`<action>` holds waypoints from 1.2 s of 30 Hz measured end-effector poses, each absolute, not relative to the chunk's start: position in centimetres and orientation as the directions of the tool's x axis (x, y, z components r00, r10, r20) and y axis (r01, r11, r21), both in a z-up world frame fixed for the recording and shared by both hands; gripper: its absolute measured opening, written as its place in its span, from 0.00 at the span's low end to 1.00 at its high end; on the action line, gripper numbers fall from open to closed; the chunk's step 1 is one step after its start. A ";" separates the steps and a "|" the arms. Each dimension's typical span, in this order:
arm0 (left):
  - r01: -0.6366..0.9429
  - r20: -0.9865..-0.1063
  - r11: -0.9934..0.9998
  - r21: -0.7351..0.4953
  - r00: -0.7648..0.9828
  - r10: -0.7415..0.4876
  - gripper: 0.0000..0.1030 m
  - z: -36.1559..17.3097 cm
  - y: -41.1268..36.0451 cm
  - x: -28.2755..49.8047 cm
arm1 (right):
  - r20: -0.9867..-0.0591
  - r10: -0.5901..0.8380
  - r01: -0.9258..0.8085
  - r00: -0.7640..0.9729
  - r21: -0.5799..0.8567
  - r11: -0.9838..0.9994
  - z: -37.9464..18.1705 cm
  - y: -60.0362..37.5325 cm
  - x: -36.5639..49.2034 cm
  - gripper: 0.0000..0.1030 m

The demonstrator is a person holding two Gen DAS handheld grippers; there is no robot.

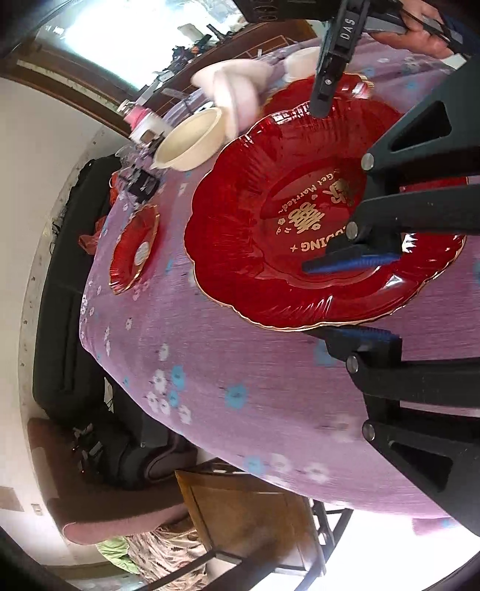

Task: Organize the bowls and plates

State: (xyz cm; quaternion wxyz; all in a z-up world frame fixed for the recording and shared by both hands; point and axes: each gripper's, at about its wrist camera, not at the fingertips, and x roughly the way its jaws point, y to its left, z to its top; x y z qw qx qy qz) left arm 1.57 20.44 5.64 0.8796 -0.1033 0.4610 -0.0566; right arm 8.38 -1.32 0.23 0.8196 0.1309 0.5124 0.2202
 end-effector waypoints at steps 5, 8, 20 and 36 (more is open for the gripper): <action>0.000 -0.793 0.972 -0.236 0.577 -0.193 0.23 5.0 20.0 -2.6 | -0.769 0.525 -0.246 0.364 0.465 0.851 -0.2 -2.0 4.9 0.11; -0.002 -0.792 0.970 -0.243 0.578 -0.197 0.23 4.4 19.6 -4.6 | -0.761 0.541 -0.252 0.358 0.479 0.841 -0.5 -2.5 3.0 0.12; 0.009 -0.756 0.955 -0.296 0.609 -0.240 0.43 3.5 18.4 -7.4 | -0.725 0.576 -0.256 0.378 0.516 0.818 -1.6 -5.0 -0.1 0.15; -0.069 -0.657 0.951 -0.302 0.738 -0.155 0.69 4.1 20.1 -10.7 | -0.660 0.511 -0.102 0.550 0.555 0.826 -2.5 -15.6 -2.8 0.16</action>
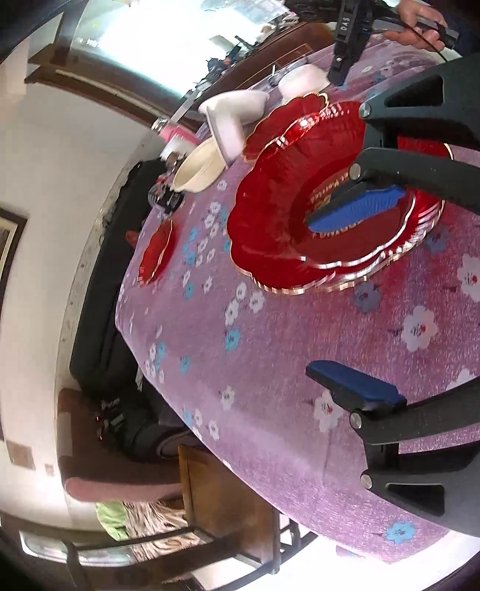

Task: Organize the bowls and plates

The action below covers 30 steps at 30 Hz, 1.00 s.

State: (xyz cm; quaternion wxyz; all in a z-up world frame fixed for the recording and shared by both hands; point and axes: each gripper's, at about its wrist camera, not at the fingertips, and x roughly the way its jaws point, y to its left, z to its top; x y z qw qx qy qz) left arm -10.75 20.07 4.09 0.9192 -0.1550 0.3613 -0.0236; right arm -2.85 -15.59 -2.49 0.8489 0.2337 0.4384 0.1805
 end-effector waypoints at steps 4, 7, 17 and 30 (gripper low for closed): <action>-0.087 -0.639 0.940 -0.329 0.754 -0.154 0.69 3.5 20.7 -11.0 | -0.652 0.512 -0.064 0.558 0.582 0.811 -3.5 -17.3 -3.2 0.16; -0.101 -0.629 0.940 -0.325 0.766 -0.135 0.70 3.3 20.9 -11.3 | -0.655 0.506 -0.045 0.562 0.586 0.809 -4.0 -18.2 -3.4 0.16; 0.004 -0.626 0.963 -0.270 0.760 -0.178 0.72 7.6 18.4 -10.7 | -0.641 0.510 -0.022 0.574 0.610 0.792 -3.9 -19.9 -3.3 0.20; 0.246 -0.673 0.918 -0.312 0.625 -0.396 0.73 10.8 8.9 -6.3 | -0.640 0.532 0.022 0.555 0.650 0.760 -3.2 -20.3 1.2 0.35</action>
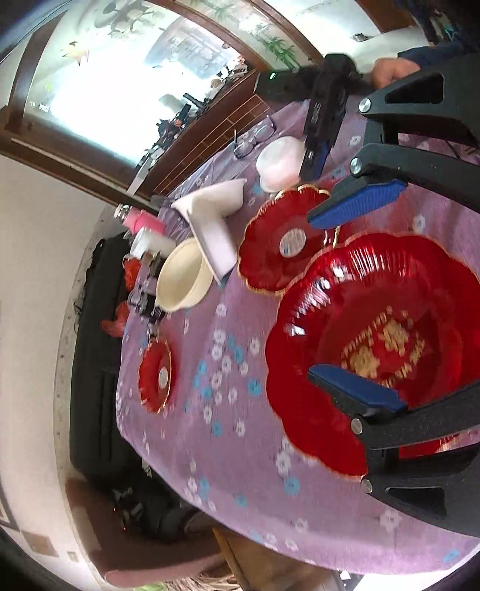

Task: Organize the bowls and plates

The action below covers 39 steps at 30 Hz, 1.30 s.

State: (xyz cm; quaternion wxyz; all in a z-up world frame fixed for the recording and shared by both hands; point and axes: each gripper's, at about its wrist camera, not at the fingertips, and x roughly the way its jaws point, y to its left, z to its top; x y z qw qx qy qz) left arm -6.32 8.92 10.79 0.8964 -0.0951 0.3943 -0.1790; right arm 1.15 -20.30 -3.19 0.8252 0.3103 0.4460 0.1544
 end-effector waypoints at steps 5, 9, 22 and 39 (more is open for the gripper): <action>0.272 -0.691 0.913 -0.304 0.597 -0.408 0.73 10.3 7.0 -6.1 | -0.692 0.512 0.047 0.508 0.616 0.786 -4.5 -19.0 3.3 0.16; 0.278 -0.709 0.912 -0.301 0.574 -0.409 0.73 9.9 6.0 -5.8 | -0.700 0.478 0.044 0.531 0.586 0.809 -3.8 -19.3 2.1 0.11; 0.456 -0.751 0.837 -0.301 0.428 -0.503 0.73 7.3 -3.6 -6.4 | -0.709 0.404 0.089 0.577 0.547 0.833 -2.0 -28.0 -8.8 0.11; 0.417 -0.817 0.891 -0.180 0.441 -0.372 0.69 3.1 -8.5 -4.7 | -0.640 0.443 0.048 0.628 0.600 0.799 -2.5 -29.4 -10.0 0.13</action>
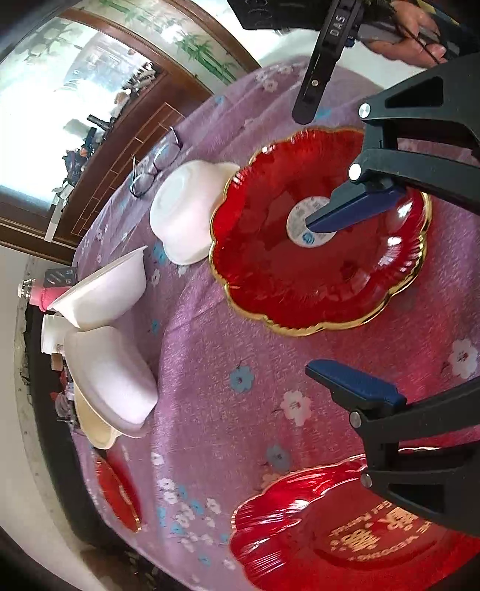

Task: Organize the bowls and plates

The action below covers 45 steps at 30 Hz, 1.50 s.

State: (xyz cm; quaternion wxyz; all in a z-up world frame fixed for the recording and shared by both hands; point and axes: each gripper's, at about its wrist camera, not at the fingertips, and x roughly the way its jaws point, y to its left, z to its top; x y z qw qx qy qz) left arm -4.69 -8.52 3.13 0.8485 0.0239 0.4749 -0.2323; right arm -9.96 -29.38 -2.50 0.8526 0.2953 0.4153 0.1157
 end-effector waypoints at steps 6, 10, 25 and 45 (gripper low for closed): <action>0.424 -0.810 0.897 -0.123 0.479 -0.338 0.58 3.0 -9.4 -4.6 | -0.640 0.464 0.031 0.612 0.606 0.795 -2.8 -28.2 -9.1 0.22; 0.455 -0.817 0.885 -0.097 0.472 -0.332 0.44 2.7 -10.1 -4.6 | -0.642 0.470 0.030 0.605 0.608 0.793 -3.1 -27.7 -8.6 0.22; 0.491 -0.816 0.848 -0.202 0.395 -0.423 0.41 0.9 -11.4 -4.3 | -0.681 0.391 0.088 0.619 0.555 0.827 -3.8 -28.2 -8.8 0.13; 0.465 -0.769 0.864 -0.192 0.476 -0.427 0.29 3.9 -9.0 -6.9 | -0.662 0.354 0.047 0.660 0.508 0.860 -1.0 -26.5 -9.9 0.12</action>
